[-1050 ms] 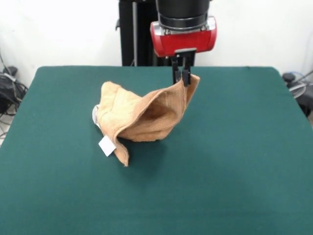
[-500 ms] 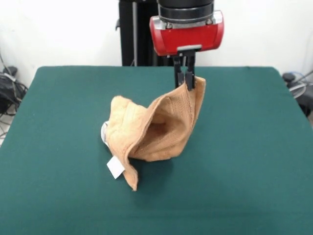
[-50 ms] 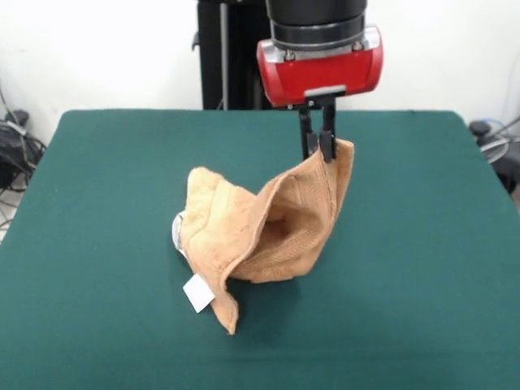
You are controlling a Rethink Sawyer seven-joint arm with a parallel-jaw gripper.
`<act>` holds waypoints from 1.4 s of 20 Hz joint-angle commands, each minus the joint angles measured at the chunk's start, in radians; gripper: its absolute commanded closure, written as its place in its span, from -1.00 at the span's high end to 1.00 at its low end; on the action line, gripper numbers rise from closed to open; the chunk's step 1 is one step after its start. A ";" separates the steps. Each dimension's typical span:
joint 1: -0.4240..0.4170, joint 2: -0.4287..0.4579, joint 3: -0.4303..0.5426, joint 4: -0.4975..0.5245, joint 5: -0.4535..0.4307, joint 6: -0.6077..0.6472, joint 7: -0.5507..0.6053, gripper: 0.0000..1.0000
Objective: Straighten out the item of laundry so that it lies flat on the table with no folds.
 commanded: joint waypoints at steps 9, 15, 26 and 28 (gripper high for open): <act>-0.022 0.016 0.079 0.079 -0.008 0.009 -0.062 1.00; -0.021 -0.009 0.064 0.100 -0.005 -0.003 -0.030 1.00; -0.034 -0.096 0.005 0.281 0.065 -0.054 0.118 1.00; -0.030 -0.111 -0.013 0.284 0.060 -0.044 0.123 1.00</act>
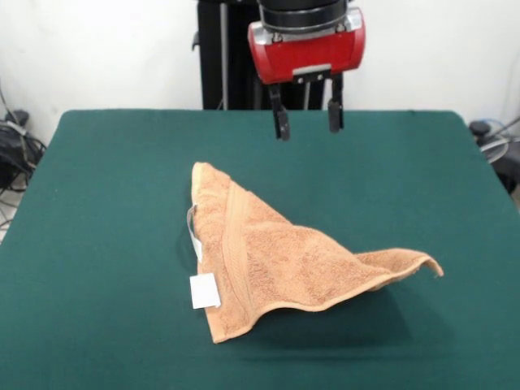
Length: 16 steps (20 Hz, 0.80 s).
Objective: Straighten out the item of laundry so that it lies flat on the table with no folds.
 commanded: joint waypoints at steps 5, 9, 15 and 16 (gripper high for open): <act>-0.001 -0.058 -0.037 0.095 -0.020 0.040 0.051 1.00; -0.011 -0.015 -0.029 0.038 -0.044 0.055 0.006 1.00; -0.014 -0.022 -0.029 0.004 -0.045 0.078 -0.006 1.00; -0.014 -0.031 -0.031 -0.007 -0.047 0.095 -0.011 1.00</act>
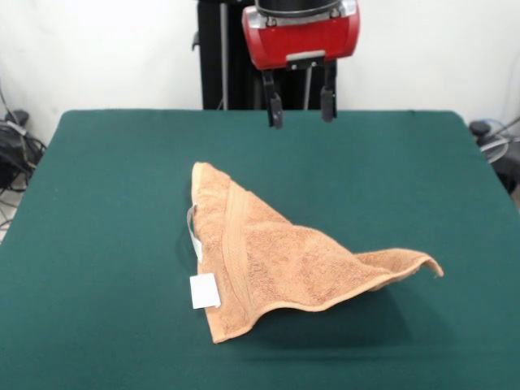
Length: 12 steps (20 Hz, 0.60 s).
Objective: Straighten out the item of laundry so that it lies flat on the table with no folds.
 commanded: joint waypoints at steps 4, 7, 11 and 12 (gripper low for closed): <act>-0.011 -0.002 -0.021 -0.075 -0.067 0.140 -0.050 1.00; -0.022 0.024 -0.007 -0.098 -0.075 0.148 -0.084 1.00; -0.047 0.037 0.004 -0.091 -0.087 0.153 -0.127 1.00; -0.056 0.032 0.001 -0.078 -0.088 0.153 -0.131 1.00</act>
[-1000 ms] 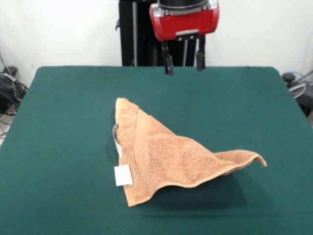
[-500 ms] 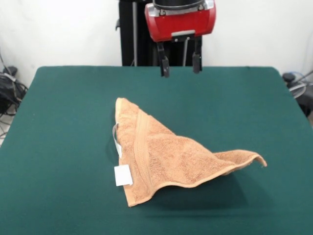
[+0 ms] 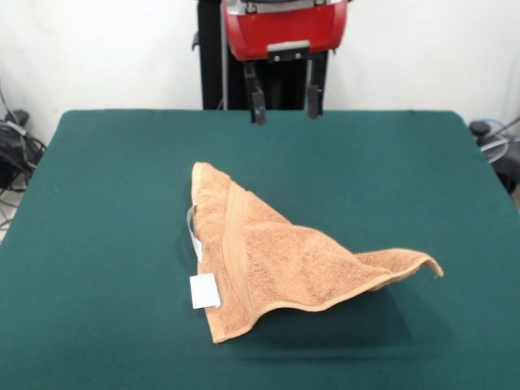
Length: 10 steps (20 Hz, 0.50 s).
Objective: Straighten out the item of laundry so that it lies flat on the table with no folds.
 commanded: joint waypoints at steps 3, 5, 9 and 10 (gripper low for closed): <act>-0.070 0.024 0.002 0.031 -0.088 0.091 -0.142 1.00; -0.078 0.026 -0.001 0.032 -0.096 0.068 -0.131 1.00; -0.060 0.125 -0.010 -0.036 -0.126 0.069 -0.106 1.00; -0.057 0.157 -0.008 -0.055 -0.136 0.065 -0.107 1.00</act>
